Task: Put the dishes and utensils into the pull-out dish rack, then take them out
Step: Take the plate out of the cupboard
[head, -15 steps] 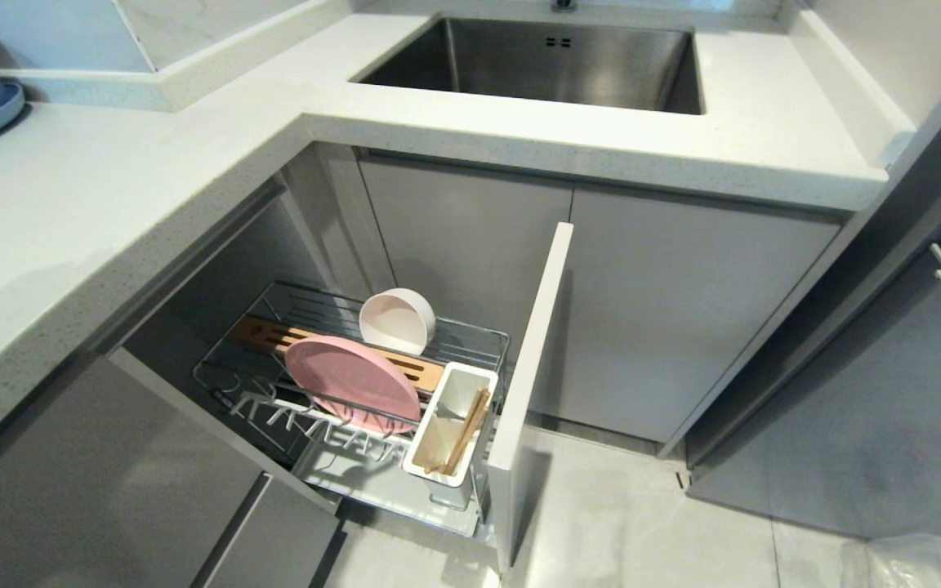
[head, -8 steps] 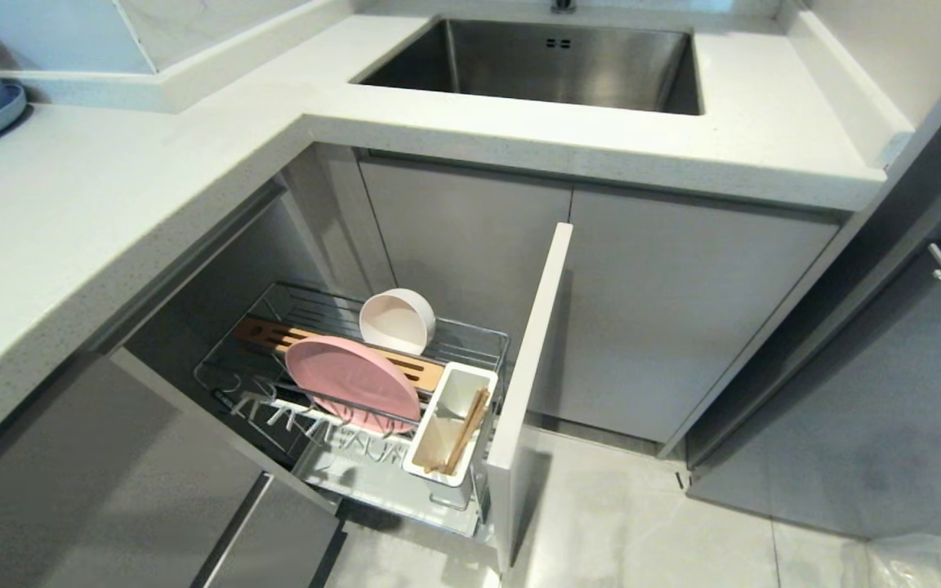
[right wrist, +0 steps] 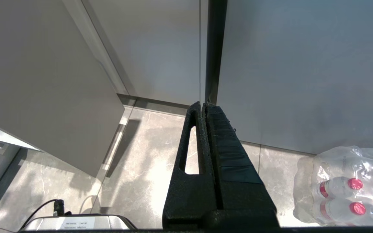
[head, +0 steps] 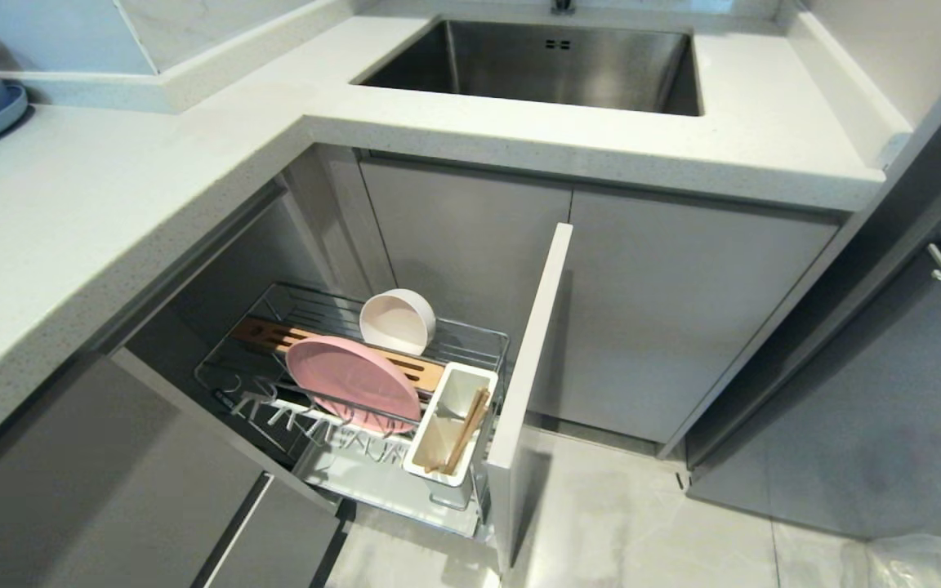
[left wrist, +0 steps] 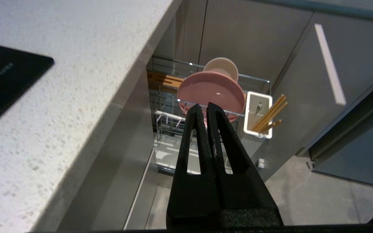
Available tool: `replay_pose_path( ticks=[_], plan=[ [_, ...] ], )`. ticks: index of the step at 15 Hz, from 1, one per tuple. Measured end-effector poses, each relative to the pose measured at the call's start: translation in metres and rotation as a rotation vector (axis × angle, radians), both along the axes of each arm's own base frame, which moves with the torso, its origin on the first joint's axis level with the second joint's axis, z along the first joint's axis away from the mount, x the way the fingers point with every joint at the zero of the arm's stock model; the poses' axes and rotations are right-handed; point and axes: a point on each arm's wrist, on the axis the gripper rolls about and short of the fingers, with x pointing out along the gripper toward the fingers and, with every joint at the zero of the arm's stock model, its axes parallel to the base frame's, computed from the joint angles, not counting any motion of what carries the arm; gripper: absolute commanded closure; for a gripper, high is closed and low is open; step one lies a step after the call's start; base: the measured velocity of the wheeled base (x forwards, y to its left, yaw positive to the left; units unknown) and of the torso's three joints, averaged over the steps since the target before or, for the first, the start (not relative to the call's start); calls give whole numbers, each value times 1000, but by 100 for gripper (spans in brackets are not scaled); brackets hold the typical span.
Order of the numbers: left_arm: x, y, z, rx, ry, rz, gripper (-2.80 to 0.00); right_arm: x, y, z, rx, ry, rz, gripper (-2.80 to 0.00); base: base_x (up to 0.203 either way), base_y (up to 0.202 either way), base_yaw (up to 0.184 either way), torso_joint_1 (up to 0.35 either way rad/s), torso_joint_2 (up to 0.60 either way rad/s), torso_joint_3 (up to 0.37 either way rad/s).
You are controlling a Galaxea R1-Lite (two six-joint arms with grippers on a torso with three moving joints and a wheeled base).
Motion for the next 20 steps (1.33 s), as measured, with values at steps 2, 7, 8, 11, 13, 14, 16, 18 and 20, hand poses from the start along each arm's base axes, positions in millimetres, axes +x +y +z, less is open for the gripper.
replay_pose_path(
  ticks=[2, 7, 8, 11, 13, 14, 16, 18, 20],
  plan=[
    [17, 0, -23, 9, -6, 1, 0, 0, 0, 0, 0, 0, 0, 0, 0, 0, 0, 0, 0, 0],
    [73, 0, -74, 35, -64, 18, 0, 0, 0, 0, 0, 0, 0, 0, 0, 0, 0, 0, 0, 0],
    [82, 0, -85, 46, -55, 26, 0, 0, 0, 0, 0, 0, 0, 0, 0, 0, 0, 0, 0, 0],
    [104, 0, -122, 82, -11, 39, 0, 0, 0, 0, 0, 0, 0, 0, 0, 0, 0, 0, 0, 0],
    [108, 1, -138, 90, 50, 40, 0, 0, 0, 0, 0, 0, 0, 0, 0, 0, 0, 0, 0, 0],
    [109, 0, -144, 100, 96, 33, 0, 0, 0, 0, 0, 0, 0, 0, 0, 0, 0, 0, 0, 0],
    [110, 0, -146, 129, 108, 27, 0, 0, 0, 0, 0, 0, 0, 0, 0, 0, 0, 0, 0, 0],
    [110, 0, -147, 134, 109, 26, 0, 0, 0, 0, 0, 0, 0, 0, 0, 0, 0, 0, 0, 0],
    [110, 0, -147, 128, 109, 25, 0, 0, 0, 0, 0, 0, 0, 0, 0, 0, 0, 0, 0, 0]
  ],
)
